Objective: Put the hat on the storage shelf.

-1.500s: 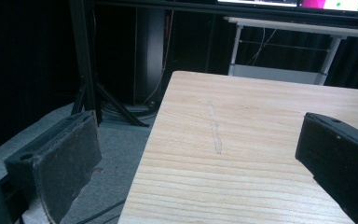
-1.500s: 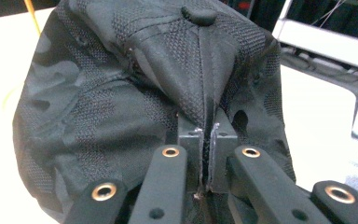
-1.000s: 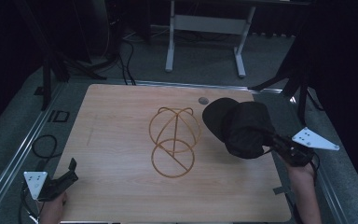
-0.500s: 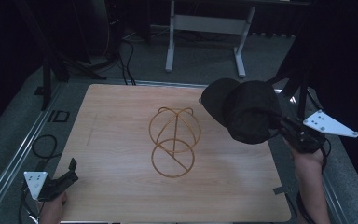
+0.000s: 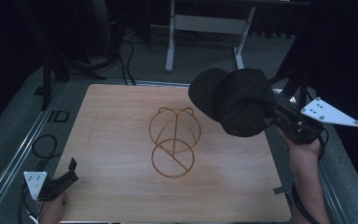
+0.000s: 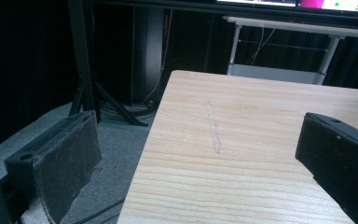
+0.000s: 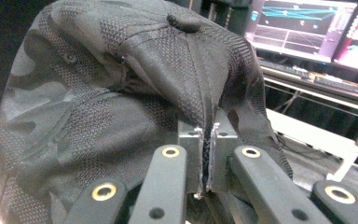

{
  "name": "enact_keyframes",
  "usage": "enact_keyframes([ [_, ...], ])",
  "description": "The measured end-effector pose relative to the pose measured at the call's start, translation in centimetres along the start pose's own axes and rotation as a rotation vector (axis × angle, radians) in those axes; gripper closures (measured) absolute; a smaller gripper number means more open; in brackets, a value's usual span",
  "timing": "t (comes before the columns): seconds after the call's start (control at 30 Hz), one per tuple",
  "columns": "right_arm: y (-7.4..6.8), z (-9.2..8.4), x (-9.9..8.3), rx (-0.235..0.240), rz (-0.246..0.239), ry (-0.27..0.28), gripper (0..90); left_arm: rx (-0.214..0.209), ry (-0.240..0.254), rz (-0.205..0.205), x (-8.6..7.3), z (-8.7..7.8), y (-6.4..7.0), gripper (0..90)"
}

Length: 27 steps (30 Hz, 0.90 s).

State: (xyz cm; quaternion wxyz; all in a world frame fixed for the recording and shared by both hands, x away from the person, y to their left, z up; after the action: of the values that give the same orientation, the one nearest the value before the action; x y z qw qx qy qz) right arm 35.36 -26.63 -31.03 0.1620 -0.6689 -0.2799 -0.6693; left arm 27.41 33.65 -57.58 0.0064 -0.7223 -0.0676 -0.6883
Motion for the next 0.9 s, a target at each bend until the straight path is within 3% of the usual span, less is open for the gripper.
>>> enact_keyframes([
  [0.27, -1.8, 1.3, 1.6, 0.034, -0.017, 0.016, 86.9, -0.002, 0.001, -0.001, 0.0, 0.0, 0.0, 0.5],
  [0.9, -8.9, 6.3, 3.8, 0.204, -0.05, 0.027, 86.8, -0.008, 0.002, -0.008, 0.0, -0.1, 0.0, 0.5],
])
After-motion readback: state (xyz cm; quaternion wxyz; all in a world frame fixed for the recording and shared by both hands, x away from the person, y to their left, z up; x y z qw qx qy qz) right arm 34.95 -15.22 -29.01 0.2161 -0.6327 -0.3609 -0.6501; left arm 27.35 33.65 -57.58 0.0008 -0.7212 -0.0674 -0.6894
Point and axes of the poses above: each handheld gripper's, and its own axes: z roughly forward along the jaws, x roughly out of its top, y roughly to its right, the point moved 7 cm from there along z, roughly forward along the jaws, and after that the axes turned 5 degrees about y, right-handed, at the moved point
